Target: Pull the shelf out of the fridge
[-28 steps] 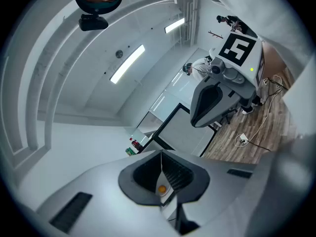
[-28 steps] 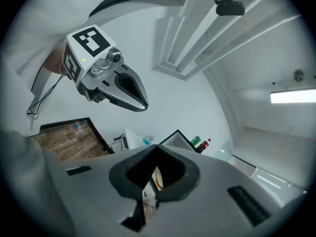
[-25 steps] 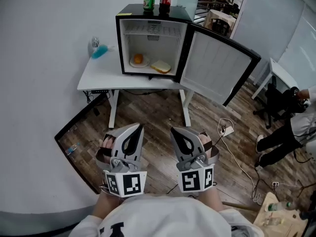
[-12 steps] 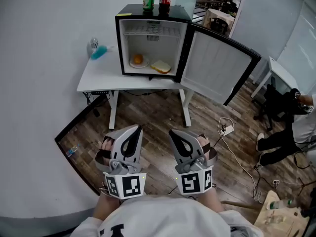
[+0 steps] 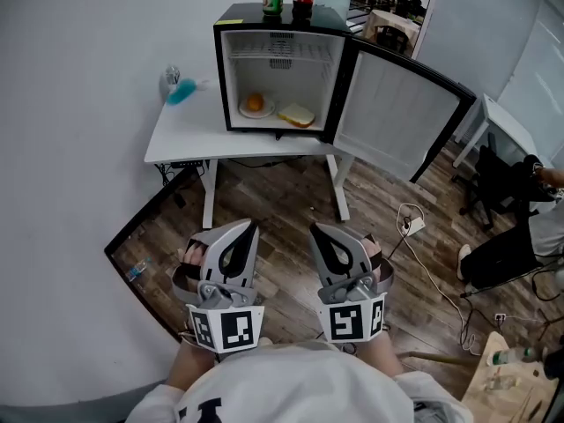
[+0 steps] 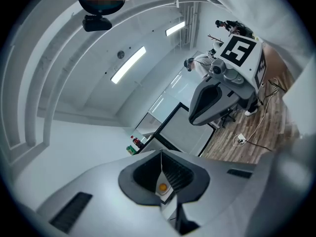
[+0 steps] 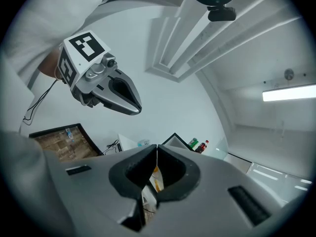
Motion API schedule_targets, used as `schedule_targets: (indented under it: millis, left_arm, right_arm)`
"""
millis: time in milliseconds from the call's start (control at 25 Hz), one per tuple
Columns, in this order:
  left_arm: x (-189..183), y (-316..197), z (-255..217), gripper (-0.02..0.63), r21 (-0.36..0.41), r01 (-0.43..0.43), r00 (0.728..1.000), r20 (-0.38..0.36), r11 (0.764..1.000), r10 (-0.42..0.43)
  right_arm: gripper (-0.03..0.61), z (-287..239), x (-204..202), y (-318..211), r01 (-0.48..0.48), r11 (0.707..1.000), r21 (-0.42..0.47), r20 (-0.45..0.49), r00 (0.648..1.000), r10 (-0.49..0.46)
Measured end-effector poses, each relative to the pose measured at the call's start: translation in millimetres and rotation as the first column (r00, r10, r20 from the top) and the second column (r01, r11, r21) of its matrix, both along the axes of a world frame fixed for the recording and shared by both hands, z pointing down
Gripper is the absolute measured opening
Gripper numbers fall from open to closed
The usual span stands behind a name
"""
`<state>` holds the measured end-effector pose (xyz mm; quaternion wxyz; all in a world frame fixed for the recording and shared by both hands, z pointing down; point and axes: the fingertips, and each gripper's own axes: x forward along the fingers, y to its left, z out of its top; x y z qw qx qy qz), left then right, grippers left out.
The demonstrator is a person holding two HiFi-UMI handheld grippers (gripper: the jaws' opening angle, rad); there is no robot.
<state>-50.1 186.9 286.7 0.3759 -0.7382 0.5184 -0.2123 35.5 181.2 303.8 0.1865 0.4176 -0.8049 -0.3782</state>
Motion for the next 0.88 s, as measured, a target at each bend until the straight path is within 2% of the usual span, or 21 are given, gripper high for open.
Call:
schedule_targets:
  millis: [240, 360, 480, 680, 880]
  left_arm:
    - [-14.7, -9.2, 3.6, 0.008, -0.001, -0.03, 1.0, -0.003, 1.0, 0.03]
    - [-15.0, -21.6, 10.1, 0.008, -0.023, -0.044, 0.999, -0.032, 0.999, 0.043]
    - [-13.9, -33.9, 21.1, 0.008, -0.041, -0.042, 0.999, -0.029, 0.998, 0.041]
    - [-10.9, -70.9, 19.9, 0.008, -0.036, -0.027, 0.999, -0.036, 0.999, 0.026]
    - [-8.3, -132.2, 9.9, 0.008, -0.019, 0.004, 1.0, -0.027, 1.0, -0.005]
  right_arm:
    - [0.029, 0.0, -6.3, -7.9, -0.051, 0.999, -0.015, 0.012, 0.999, 0.051]
    - [0.029, 2.2, -4.9, -16.4, -0.058, 0.998, -0.021, 0.008, 0.998, 0.058]
    - [0.029, 9.5, -3.6, -28.1, -0.065, 0.997, -0.032, 0.018, 0.998, 0.065]
    - [0.029, 11.3, -3.6, -65.8, -0.05, 0.998, -0.033, 0.021, 0.998, 0.05]
    - [0.029, 1.6, -1.1, -125.7, -0.022, 1.0, -0.014, 0.031, 0.999, 0.023]
